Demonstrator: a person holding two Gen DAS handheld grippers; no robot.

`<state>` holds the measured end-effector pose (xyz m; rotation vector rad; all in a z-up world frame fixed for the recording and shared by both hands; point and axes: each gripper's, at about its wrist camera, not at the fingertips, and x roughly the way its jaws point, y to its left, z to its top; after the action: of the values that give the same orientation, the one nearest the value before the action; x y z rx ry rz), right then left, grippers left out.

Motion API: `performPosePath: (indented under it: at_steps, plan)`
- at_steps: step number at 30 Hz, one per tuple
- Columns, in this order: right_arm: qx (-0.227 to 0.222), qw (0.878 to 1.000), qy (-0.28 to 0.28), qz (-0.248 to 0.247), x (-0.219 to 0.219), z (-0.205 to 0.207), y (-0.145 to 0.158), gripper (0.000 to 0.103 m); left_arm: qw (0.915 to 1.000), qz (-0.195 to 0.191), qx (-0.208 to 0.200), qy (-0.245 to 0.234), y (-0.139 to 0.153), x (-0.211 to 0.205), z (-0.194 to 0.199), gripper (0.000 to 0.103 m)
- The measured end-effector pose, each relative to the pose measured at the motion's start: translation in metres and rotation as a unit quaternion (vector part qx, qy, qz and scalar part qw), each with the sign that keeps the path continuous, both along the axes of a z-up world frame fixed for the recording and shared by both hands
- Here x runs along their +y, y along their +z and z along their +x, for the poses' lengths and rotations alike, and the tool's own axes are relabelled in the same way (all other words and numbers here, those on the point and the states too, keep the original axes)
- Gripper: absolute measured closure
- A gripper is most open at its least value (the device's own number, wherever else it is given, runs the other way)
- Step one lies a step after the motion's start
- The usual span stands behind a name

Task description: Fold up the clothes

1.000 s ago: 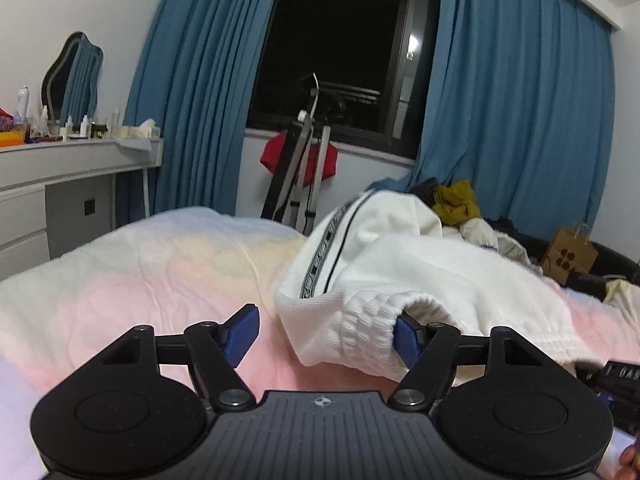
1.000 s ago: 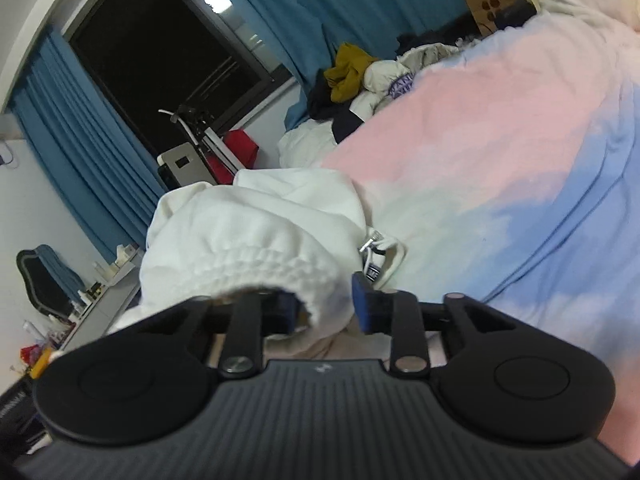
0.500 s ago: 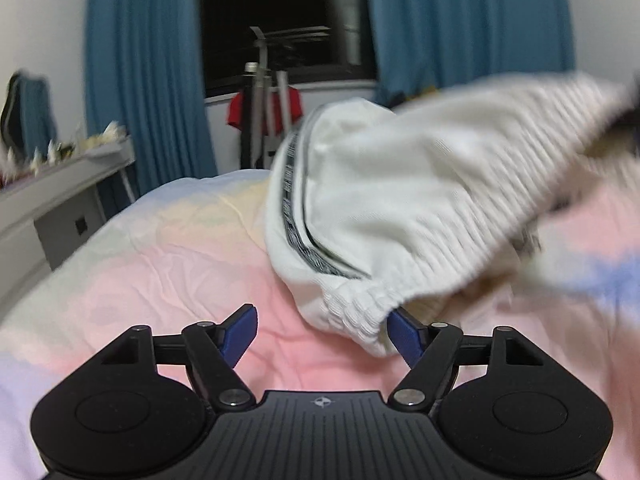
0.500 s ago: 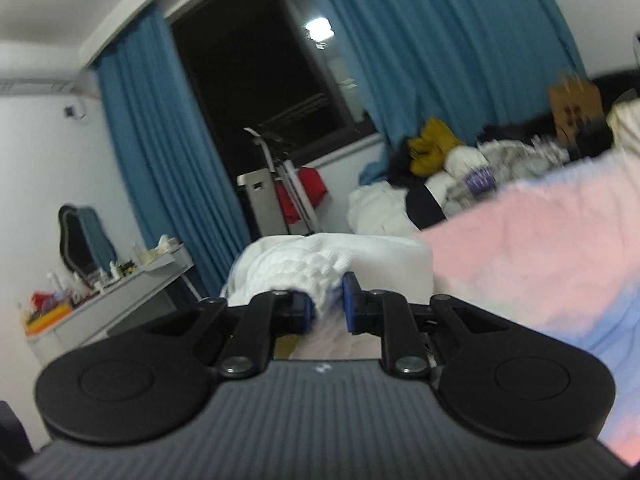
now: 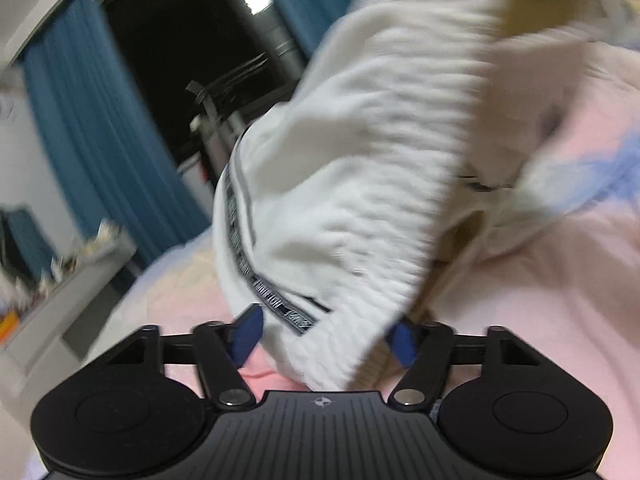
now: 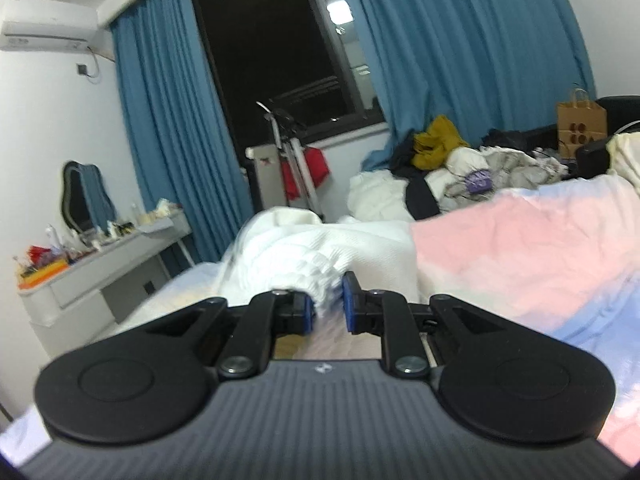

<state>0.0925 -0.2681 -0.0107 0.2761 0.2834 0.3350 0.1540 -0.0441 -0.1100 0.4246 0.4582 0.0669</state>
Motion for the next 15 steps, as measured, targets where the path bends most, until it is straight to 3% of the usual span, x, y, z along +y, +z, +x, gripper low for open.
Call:
performPosePath:
  at_steps: [1, 2, 5, 8, 12, 15]
  plan:
    - [0.010, 1.000, -0.006, -0.002, -0.001, 0.003, -0.006, 0.084, 0.9996, -0.027, -0.002, 0.011, 0.004, 0.007, 0.003, 0.064]
    - [0.021, 1.000, -0.012, -0.004, -0.002, 0.006, -0.013, 0.084, 0.9982, -0.055, -0.008, 0.024, 0.009, 0.014, 0.005, 0.069]
    - [0.050, 0.998, -0.032, -0.009, -0.001, 0.017, -0.032, 0.083, 0.9889, -0.134, -0.036, 0.053, 0.028, 0.038, 0.005, 0.078]
    - [0.069, 0.996, -0.043, -0.032, 0.008, 0.024, -0.052, 0.075, 0.9753, -0.194, -0.068, 0.080, 0.047, 0.060, 0.000, 0.084]
    - [0.096, 0.988, -0.059, -0.109, 0.028, 0.026, -0.079, 0.035, 0.9555, -0.257, -0.101, 0.104, 0.068, 0.094, -0.010, 0.084]
    - [0.095, 0.985, -0.055, -0.131, 0.038, 0.027, -0.095, 0.027, 0.9505, -0.270, -0.111, 0.106, 0.080, 0.105, -0.014, 0.084]
